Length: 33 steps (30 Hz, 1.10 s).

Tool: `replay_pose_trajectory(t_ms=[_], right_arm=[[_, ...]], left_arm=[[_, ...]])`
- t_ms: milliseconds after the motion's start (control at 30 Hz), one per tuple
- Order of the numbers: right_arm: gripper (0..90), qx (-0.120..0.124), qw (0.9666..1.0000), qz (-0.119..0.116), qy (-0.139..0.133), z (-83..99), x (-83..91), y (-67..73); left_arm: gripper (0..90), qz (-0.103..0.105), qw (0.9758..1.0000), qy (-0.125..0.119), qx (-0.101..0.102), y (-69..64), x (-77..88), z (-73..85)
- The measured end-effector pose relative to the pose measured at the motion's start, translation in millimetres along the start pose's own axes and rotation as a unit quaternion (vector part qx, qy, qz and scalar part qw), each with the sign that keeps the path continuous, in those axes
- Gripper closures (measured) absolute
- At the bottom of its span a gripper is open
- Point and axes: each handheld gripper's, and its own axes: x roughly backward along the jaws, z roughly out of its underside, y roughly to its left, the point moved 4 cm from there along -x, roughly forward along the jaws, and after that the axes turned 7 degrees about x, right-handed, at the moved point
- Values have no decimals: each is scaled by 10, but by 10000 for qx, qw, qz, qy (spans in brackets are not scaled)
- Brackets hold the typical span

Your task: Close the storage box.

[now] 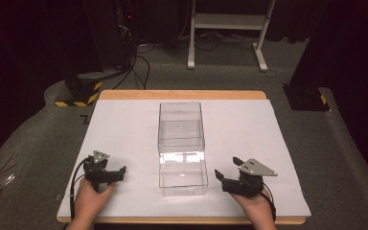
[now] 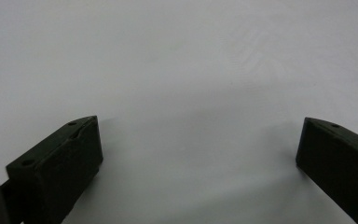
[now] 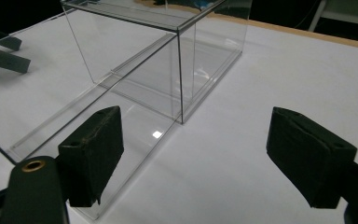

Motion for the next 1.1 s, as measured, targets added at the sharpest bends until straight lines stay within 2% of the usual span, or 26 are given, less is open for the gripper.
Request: replay_pose_trajectory(t_ms=[267,333,533,667,1100], right_arm=[[192,-10,9998,-128,-138,-48,58,81],[194,4,9996,-218,-183,-74,75,137],[196,174,9990,-372,-185,-135,76,208],[196,162,9985,-465,-220,-151,76,234],[199,243,9973,-651,-218,-112,58,396]], left_arm=[[5,3,10000,1,2,0,0,0],[5,3,10000,0,1,0,0,0],[5,0,10000,-3,0,0,0,1],[5,-4,10000,-3,-2,-1,1,1],[5,-1,10000,-2,-1,0,0,1]])
